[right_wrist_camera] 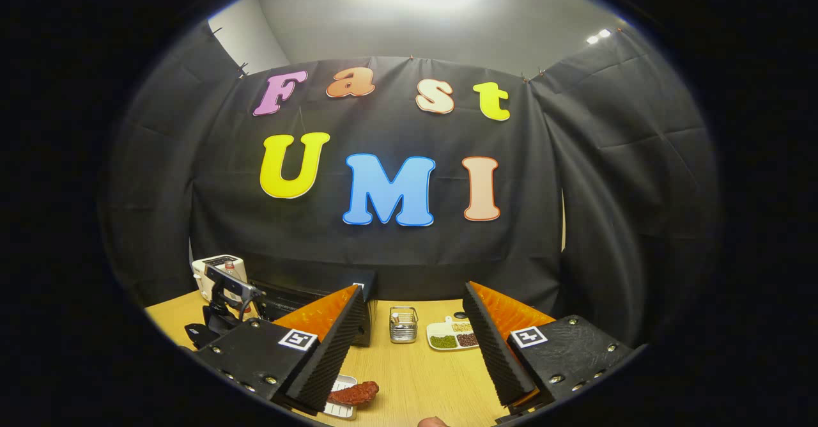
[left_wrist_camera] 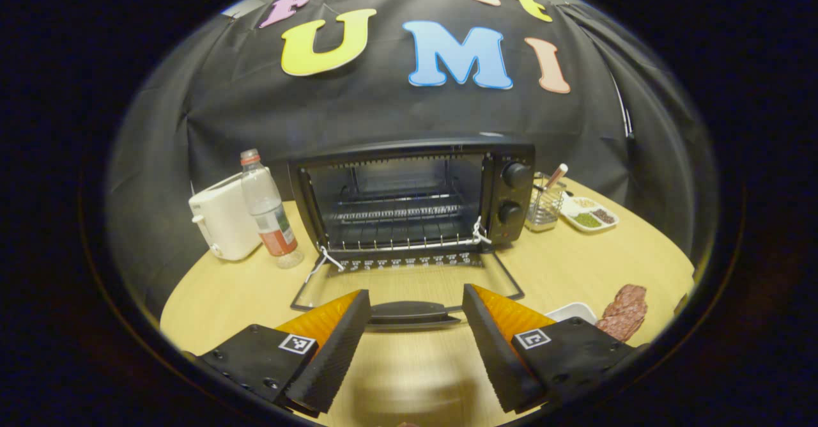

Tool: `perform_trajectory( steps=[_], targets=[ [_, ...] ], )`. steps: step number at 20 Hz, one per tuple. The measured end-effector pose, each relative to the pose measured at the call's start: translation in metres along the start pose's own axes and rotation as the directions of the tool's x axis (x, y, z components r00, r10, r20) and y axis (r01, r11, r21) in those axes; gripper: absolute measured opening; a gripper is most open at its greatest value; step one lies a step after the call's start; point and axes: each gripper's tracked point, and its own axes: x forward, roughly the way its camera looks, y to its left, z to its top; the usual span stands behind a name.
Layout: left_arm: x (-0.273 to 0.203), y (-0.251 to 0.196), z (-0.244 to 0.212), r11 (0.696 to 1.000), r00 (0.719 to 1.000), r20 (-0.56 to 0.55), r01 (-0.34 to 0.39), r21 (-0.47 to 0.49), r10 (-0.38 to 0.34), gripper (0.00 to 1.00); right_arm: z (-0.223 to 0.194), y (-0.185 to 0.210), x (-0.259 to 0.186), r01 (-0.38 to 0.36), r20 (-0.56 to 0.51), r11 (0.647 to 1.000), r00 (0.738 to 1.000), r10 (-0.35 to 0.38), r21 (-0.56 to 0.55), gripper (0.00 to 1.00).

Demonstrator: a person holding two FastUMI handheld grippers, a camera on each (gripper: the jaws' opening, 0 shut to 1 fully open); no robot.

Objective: Open the electric oven with the left hand, put the food in, and close the electric oven.

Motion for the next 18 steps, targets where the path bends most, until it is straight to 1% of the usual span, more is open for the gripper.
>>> perform_trajectory(
  steps=[1, 3, 4, 5, 6, 7, 8, 9, 10, 14, 15, 16, 18],
  targets=[
    [-0.007, 0.003, 0.013, 1.0, 1.0, 0.03, -0.005, -0.002, 0.005, 0.97, -0.001, 0.001, 0.002, -0.006, -0.002, 1.0, 1.0, 0.006, 0.006, 0.95],
    [-0.025, 0.009, 0.039, 1.0, 0.996, 0.09, -0.015, -0.014, 0.016, 0.97, -0.007, 0.004, 0.006, -0.026, -0.007, 1.0, 1.0, 0.026, 0.017, 0.95],
    [-0.033, 0.012, 0.052, 1.0, 0.993, 0.119, -0.021, -0.02, 0.024, 1.0, -0.011, 0.006, 0.008, -0.037, -0.012, 0.999, 0.999, 0.038, 0.021, 0.95],
    [-0.043, 0.015, 0.065, 0.999, 0.989, 0.147, -0.028, -0.026, 0.032, 0.97, -0.014, 0.007, 0.01, -0.048, -0.016, 0.999, 0.999, 0.048, 0.023, 0.95],
    [-0.053, 0.019, 0.077, 0.999, 0.984, 0.174, -0.036, -0.033, 0.041, 0.97, -0.016, 0.009, 0.011, -0.059, -0.02, 0.998, 0.998, 0.059, 0.025, 0.95],
    [-0.063, 0.022, 0.089, 0.998, 0.978, 0.202, -0.043, -0.041, 0.05, 1.0, -0.019, 0.01, 0.013, -0.069, -0.024, 0.997, 0.997, 0.07, 0.027, 0.95],
    [-0.073, 0.025, 0.1, 0.998, 0.972, 0.226, -0.05, -0.048, 0.06, 0.96, -0.022, 0.011, 0.015, -0.079, -0.03, 0.996, 0.996, 0.079, 0.029, 0.95],
    [-0.083, 0.028, 0.109, 0.997, 0.966, 0.251, -0.058, -0.053, 0.069, 0.95, -0.026, 0.012, 0.017, -0.088, -0.038, 0.996, 0.995, 0.09, 0.033, 0.95],
    [-0.094, 0.032, 0.119, 0.996, 0.958, 0.275, -0.066, -0.057, 0.08, 1.0, -0.031, 0.013, 0.02, -0.096, -0.05, 0.995, 0.994, 0.098, 0.039, 0.95],
    [-0.136, 0.047, 0.15, 0.992, 0.929, 0.351, -0.103, -0.072, 0.121, 1.0, -0.056, 0.019, 0.03, -0.138, -0.123, 0.988, 0.982, 0.145, 0.07, 0.95],
    [-0.143, 0.051, 0.153, 0.991, 0.925, 0.358, -0.111, -0.077, 0.132, 0.9, -0.063, 0.021, 0.033, -0.147, -0.141, 0.986, 0.977, 0.157, 0.081, 0.95],
    [-0.151, 0.055, 0.157, 0.989, 0.92, 0.365, -0.12, -0.084, 0.142, 1.0, -0.069, 0.023, 0.035, -0.156, -0.158, 0.983, 0.973, 0.17, 0.094, 0.95],
    [-0.166, 0.063, 0.16, 0.986, 0.913, 0.374, -0.137, -0.097, 0.164, 1.0, -0.084, 0.029, 0.039, -0.179, -0.198, 0.976, 0.959, 0.2, 0.122, 0.95]
  ],
)
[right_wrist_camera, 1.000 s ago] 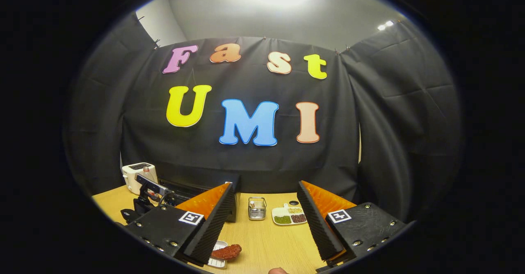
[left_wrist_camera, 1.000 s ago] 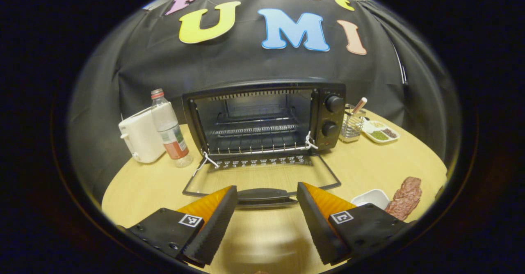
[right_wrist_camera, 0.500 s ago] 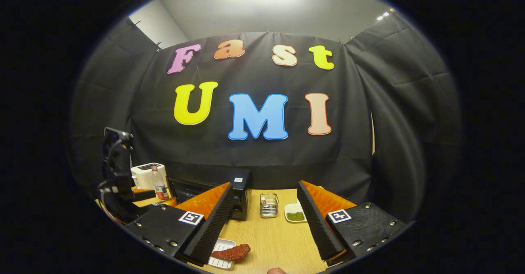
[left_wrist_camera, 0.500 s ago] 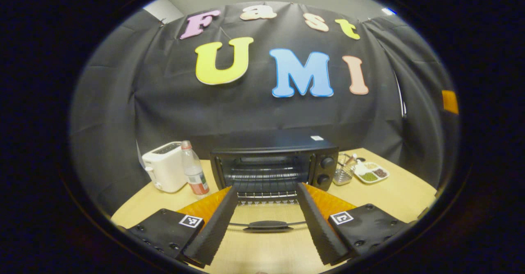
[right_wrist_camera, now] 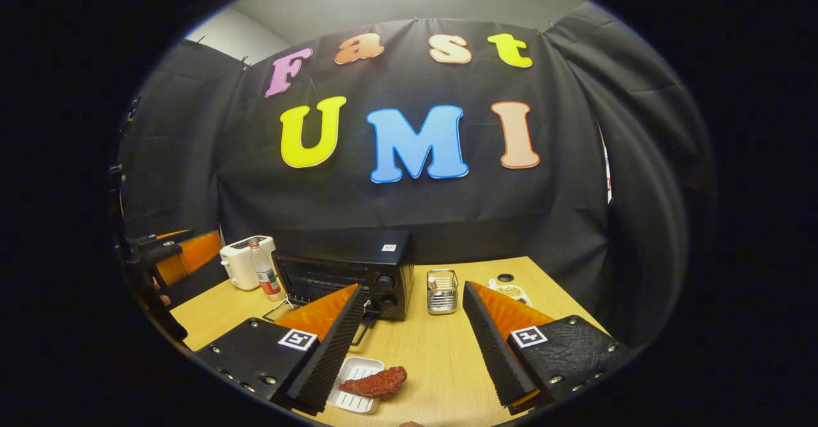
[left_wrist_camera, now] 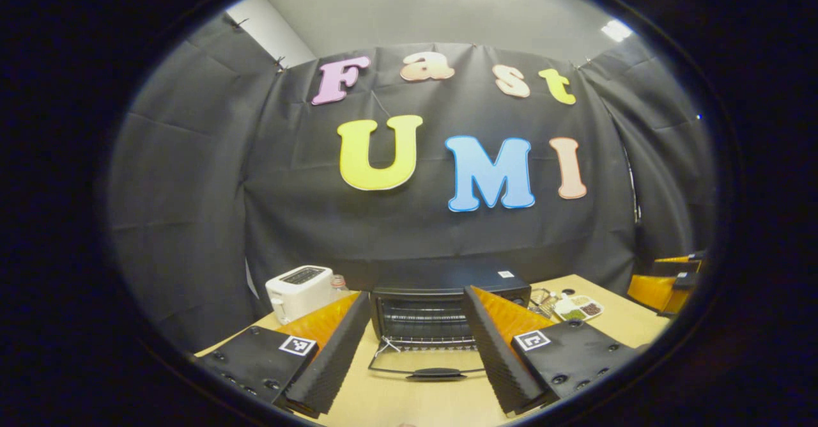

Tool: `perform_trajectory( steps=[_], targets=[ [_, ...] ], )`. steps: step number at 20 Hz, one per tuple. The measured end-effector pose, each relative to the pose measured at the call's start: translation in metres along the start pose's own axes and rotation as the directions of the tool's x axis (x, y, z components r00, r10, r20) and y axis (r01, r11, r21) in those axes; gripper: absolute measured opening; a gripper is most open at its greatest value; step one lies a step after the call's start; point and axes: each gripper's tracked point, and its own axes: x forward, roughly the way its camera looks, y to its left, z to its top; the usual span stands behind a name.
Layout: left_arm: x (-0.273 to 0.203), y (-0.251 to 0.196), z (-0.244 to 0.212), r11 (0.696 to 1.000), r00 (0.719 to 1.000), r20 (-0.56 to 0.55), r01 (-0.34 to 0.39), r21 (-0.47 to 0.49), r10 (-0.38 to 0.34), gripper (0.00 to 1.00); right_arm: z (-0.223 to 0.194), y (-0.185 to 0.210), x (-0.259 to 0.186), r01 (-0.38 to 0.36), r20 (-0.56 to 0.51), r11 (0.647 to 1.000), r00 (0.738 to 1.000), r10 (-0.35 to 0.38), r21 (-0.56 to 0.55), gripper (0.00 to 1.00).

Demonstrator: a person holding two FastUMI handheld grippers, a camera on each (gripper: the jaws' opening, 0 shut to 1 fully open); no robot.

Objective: Open the electric oven with the left hand, put the food in, and close the electric oven.

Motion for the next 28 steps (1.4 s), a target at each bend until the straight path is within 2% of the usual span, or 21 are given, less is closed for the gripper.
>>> perform_trajectory(
  steps=[5, 11, 14, 19, 28],
  targets=[
    [-0.024, 0.019, 0.014, 0.999, 0.999, 0.028, -0.047, 0.007, 0.047, 1.0, -0.038, 0.005, 0.018, -0.047, -0.126, 0.995, 0.99, 0.058, 0.087, 0.94],
    [-0.034, 0.033, 0.021, 0.997, 0.996, 0.035, -0.078, 0.007, 0.078, 1.0, -0.088, 0.006, 0.031, -0.058, -0.296, 0.979, 0.948, 0.114, 0.193, 0.95],
    [-0.041, 0.037, 0.022, 0.996, 0.995, 0.036, -0.09, 0.009, 0.09, 1.0, -0.113, 0.006, 0.035, -0.035, -0.37, 0.97, 0.92, 0.126, 0.242, 0.98],
    [-0.045, 0.04, 0.02, 0.994, 0.994, 0.035, -0.106, 0.008, 0.106, 1.0, -0.157, 0.009, 0.034, -0.005, -0.481, 0.944, 0.86, 0.172, 0.329, 0.98],
    [-0.044, 0.046, 0.011, 0.993, 0.993, 0.007, -0.12, 0.005, 0.12, 1.0, -0.2, 0.024, 0.029, 0.052, -0.575, 0.877, 0.774, 0.267, 0.478, 0.98]
  ],
)
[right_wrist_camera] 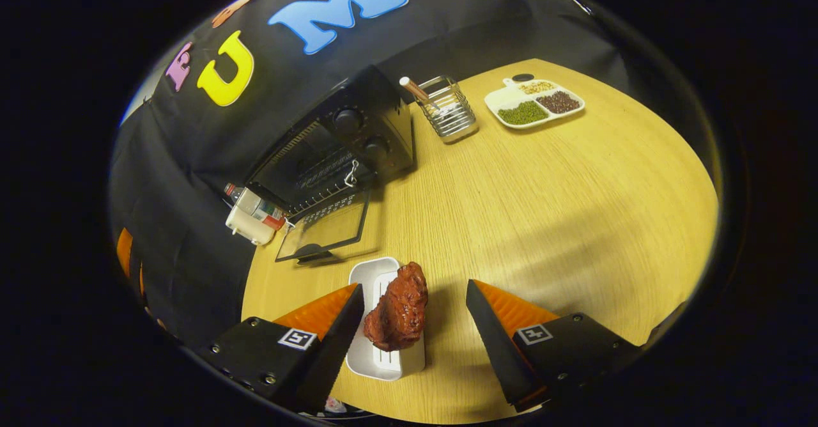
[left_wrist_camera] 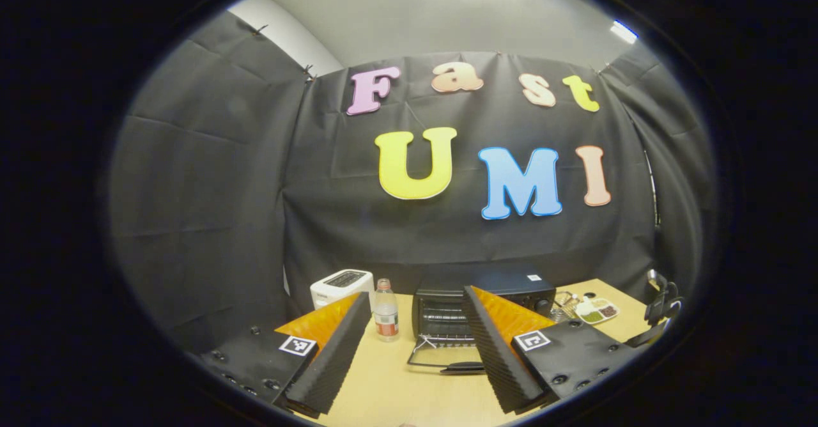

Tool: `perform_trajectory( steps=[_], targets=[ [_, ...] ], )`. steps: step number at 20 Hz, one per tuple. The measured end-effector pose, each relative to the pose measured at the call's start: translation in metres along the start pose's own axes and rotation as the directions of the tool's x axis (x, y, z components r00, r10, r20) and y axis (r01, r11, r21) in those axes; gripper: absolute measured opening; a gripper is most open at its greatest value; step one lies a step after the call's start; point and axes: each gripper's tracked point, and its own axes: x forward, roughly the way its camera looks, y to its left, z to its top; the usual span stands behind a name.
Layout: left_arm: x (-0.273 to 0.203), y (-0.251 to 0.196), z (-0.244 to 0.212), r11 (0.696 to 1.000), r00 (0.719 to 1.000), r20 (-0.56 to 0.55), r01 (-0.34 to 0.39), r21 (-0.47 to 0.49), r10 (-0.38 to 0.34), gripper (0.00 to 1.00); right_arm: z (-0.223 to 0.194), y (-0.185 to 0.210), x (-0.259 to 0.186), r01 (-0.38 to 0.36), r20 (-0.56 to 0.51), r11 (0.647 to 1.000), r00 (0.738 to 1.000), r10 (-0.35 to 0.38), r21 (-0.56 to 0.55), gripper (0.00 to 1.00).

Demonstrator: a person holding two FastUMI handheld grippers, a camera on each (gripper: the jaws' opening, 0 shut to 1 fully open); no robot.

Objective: Open the electric oven with the left hand, put the food in, and close the electric oven.

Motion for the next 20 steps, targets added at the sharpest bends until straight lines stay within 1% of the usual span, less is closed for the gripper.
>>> perform_trajectory(
  steps=[1, 2, 3, 4, 5, 6, 7, 8, 9, 10, 11, 12, 13, 14, 15, 16, 17, 19, 20],
  targets=[
    [0.001, 0.0, 0.0, 1.0, 1.0, 0.0, 0.0, 0.001, 0.0, 1.0, -0.002, 0.002, 0.002, -0.014, -0.011, 1.0, 1.0, 0.014, 0.013, 0.98],
    [0.001, 0.0, 0.0, 1.0, 1.0, -0.001, 0.0, 0.002, 0.0, 1.0, -0.004, 0.004, 0.003, -0.02, -0.023, 1.0, 1.0, 0.021, 0.024, 0.94],
    [0.0, -0.001, -0.002, 1.0, 1.0, -0.002, 0.0, 0.003, 0.0, 1.0, -0.006, 0.005, 0.006, -0.026, -0.035, 0.999, 0.999, 0.027, 0.036, 0.78],
    [0.0, -0.001, -0.002, 1.0, 1.0, -0.002, 0.0, 0.005, 0.0, 1.0, -0.01, 0.007, 0.008, -0.034, -0.054, 0.998, 0.998, 0.036, 0.049, 0.81],
    [0.0, 0.0, -0.001, 1.0, 1.0, -0.001, -0.003, 0.008, 0.003, 1.0, -0.013, 0.009, 0.01, -0.042, -0.07, 0.997, 0.996, 0.046, 0.062, 0.81],
    [0.0, 0.001, -0.002, 1.0, 1.0, -0.001, -0.007, 0.009, 0.007, 1.0, -0.01, 0.011, 0.007, -0.053, -0.066, 0.994, 0.996, 0.06, 0.091, 0.67],
    [0.0, 0.002, -0.002, 1.0, 1.0, 0.0, -0.011, 0.008, 0.011, 1.0, -0.011, 0.011, 0.015, -0.053, -0.074, 0.993, 0.995, 0.061, 0.103, 0.54],
    [0.0, 0.003, -0.002, 1.0, 1.0, -0.001, -0.015, 0.005, 0.015, 1.0, -0.015, 0.013, 0.01, -0.056, -0.089, 0.993, 0.994, 0.065, 0.101, 0.41],
    [0.0, 0.004, -0.003, 1.0, 1.0, -0.004, -0.016, 0.001, 0.016, 1.0, -0.013, 0.014, 0.008, -0.061, -0.088, 0.993, 0.994, 0.07, 0.105, 0.4],
    [0.001, 0.005, -0.004, 1.0, 1.0, -0.008, -0.015, -0.001, 0.015, 1.0, -0.01, 0.021, 0.008, -0.09, -0.08, 0.989, 0.992, 0.099, 0.115, 0.35],
    [0.001, 0.006, -0.004, 1.0, 1.0, -0.01, -0.017, 0.0, 0.017, 1.0, -0.007, 0.023, 0.011, -0.096, -0.08, 0.988, 0.991, 0.106, 0.118, 0.23],
    [0.003, 0.007, -0.007, 1.0, 1.0, -0.012, -0.016, -0.001, 0.016, 1.0, -0.001, 0.027, 0.007, -0.106, -0.061, 0.985, 0.992, 0.114, 0.135, 0.19],
    [0.004, 0.008, -0.008, 1.0, 1.0, -0.014, -0.017, -0.005, 0.017, 1.0, 0.001, 0.029, 0.007, -0.1, -0.051, 0.987, 0.993, 0.107, 0.123, 0.15],
    [0.005, 0.009, -0.008, 1.0, 1.0, -0.016, -0.016, -0.012, 0.016, 0.9, 0.0, 0.031, 0.003, -0.106, -0.052, 0.989, 0.992, 0.112, 0.104, 0.15],
    [0.005, 0.009, -0.008, 1.0, 1.0, -0.017, -0.013, -0.019, 0.013, 1.0, 0.001, 0.035, 0.0, -0.108, -0.052, 0.99, 0.992, 0.113, 0.09, 0.15],
    [0.007, 0.01, -0.01, 1.0, 1.0, -0.019, -0.01, -0.023, 0.01, 1.0, 0.004, 0.038, -0.003, -0.107, -0.046, 0.991, 0.993, 0.111, 0.081, 0.15],
    [0.009, 0.01, -0.011, 1.0, 1.0, -0.019, -0.007, -0.025, 0.007, 0.97, 0.009, 0.042, -0.005, -0.11, -0.033, 0.991, 0.993, 0.113, 0.073, 0.14],
    [0.013, 0.011, -0.015, 1.0, 1.0, -0.026, 0.001, -0.03, -0.001, 1.0, 0.019, 0.054, -0.013, -0.127, -0.002, 0.99, 0.992, 0.128, 0.068, 0.14],
    [0.015, 0.012, -0.016, 0.999, 1.0, -0.029, 0.006, -0.036, -0.007, 1.0, 0.025, 0.059, -0.016, -0.135, 0.014, 0.989, 0.991, 0.134, 0.064, 0.15]
  ],
)
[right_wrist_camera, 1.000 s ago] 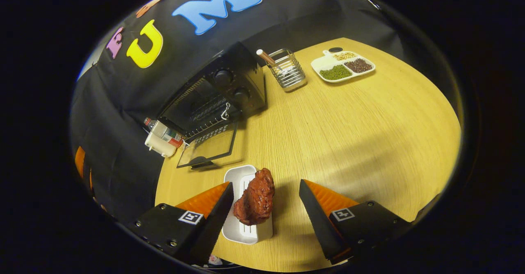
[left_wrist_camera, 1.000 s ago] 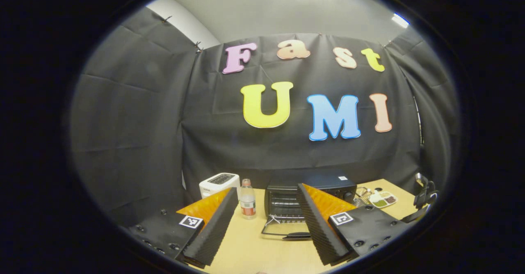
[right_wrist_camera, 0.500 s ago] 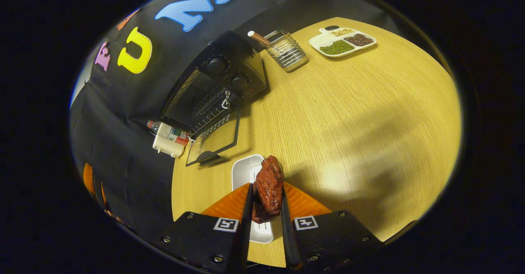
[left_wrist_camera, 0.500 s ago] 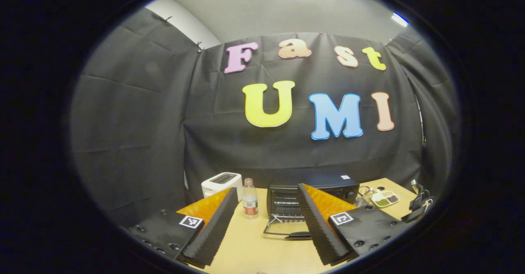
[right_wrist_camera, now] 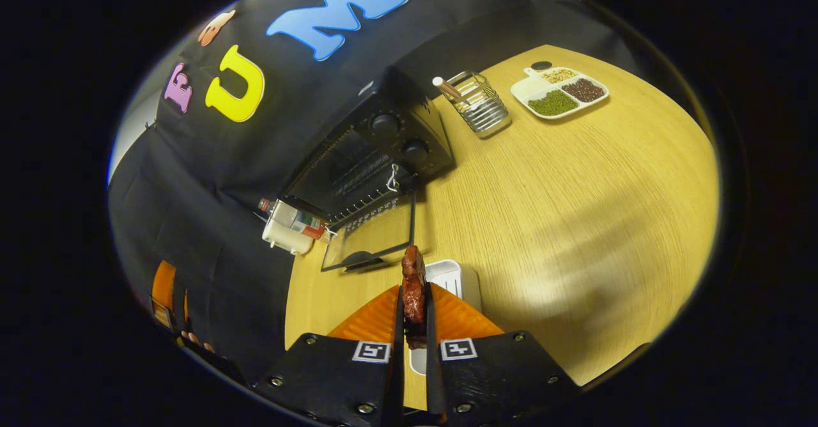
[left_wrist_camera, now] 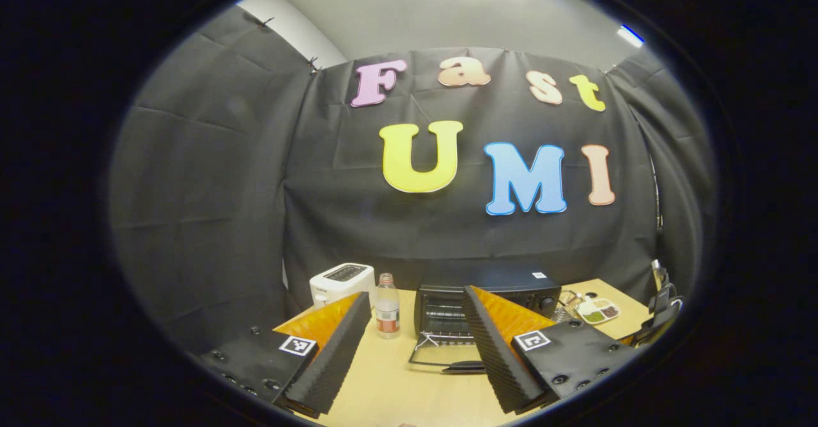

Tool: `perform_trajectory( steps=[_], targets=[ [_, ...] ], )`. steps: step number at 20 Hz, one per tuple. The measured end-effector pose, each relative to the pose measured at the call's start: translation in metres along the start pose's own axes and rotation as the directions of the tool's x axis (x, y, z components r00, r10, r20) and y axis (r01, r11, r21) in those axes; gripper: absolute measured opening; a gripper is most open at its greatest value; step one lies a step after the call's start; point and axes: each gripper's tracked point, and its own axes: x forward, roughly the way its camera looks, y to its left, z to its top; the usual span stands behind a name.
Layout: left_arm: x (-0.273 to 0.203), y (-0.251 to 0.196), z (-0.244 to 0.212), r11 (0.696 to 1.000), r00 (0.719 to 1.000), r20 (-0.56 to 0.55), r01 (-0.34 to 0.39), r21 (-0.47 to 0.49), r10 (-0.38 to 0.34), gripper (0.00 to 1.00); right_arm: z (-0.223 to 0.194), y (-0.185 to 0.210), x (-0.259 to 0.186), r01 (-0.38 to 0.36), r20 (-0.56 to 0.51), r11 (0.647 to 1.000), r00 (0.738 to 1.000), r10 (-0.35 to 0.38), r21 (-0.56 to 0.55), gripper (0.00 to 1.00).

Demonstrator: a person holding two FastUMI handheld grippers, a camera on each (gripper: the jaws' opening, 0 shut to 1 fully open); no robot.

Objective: Open the electric oven with the left hand, put the food in, and close the electric oven.

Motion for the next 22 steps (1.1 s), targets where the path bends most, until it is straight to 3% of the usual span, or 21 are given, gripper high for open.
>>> perform_trajectory(
  steps=[2, 5, 8, 12, 13, 14, 18, 21, 22],
  targets=[
    [0.005, 0.003, -0.004, 1.0, 1.0, -0.009, 0.009, -0.009, -0.009, 0.97, 0.013, 0.013, -0.001, -0.012, 0.03, 1.0, 0.999, 0.012, -0.003, 0.14],
    [0.015, 0.009, -0.013, 1.0, 0.999, -0.025, 0.023, -0.018, -0.024, 1.0, 0.029, 0.034, 0.006, -0.044, 0.068, 0.999, 0.997, 0.042, 0.02, 0.15],
    [0.027, 0.019, -0.016, 0.999, 0.999, -0.033, 0.034, -0.026, -0.035, 0.93, 0.04, 0.048, 0.021, -0.047, 0.089, 0.998, 0.995, 0.044, 0.032, 0.14],
    [0.041, 0.04, -0.013, 0.999, 0.999, -0.025, 0.037, -0.026, -0.037, 0.96, 0.054, 0.069, 0.043, -0.057, 0.126, 0.998, 0.991, 0.052, 0.038, 0.14],
    [0.045, 0.045, -0.013, 0.999, 0.999, -0.025, 0.036, -0.023, -0.037, 0.91, 0.057, 0.074, 0.051, -0.057, 0.136, 0.998, 0.989, 0.051, 0.04, 0.14],
    [0.049, 0.051, -0.013, 0.999, 0.999, -0.025, 0.036, -0.02, -0.036, 0.97, 0.06, 0.078, 0.058, -0.055, 0.147, 0.998, 0.988, 0.049, 0.039, 0.14],
    [0.064, 0.074, -0.012, 1.0, 0.999, -0.027, 0.024, 0.002, -0.024, 1.0, 0.068, 0.1, 0.09, -0.073, 0.185, 0.996, 0.981, 0.061, 0.06, 0.14],
    [0.076, 0.083, -0.014, 0.999, 0.999, -0.037, 0.029, 0.015, -0.028, 0.91, 0.075, 0.109, 0.117, -0.072, 0.218, 0.993, 0.975, 0.05, 0.095, 0.14],
    [0.08, 0.086, -0.014, 0.999, 0.999, -0.039, 0.031, 0.019, -0.03, 0.97, 0.075, 0.113, 0.125, -0.075, 0.225, 0.992, 0.973, 0.049, 0.105, 0.14]
  ],
)
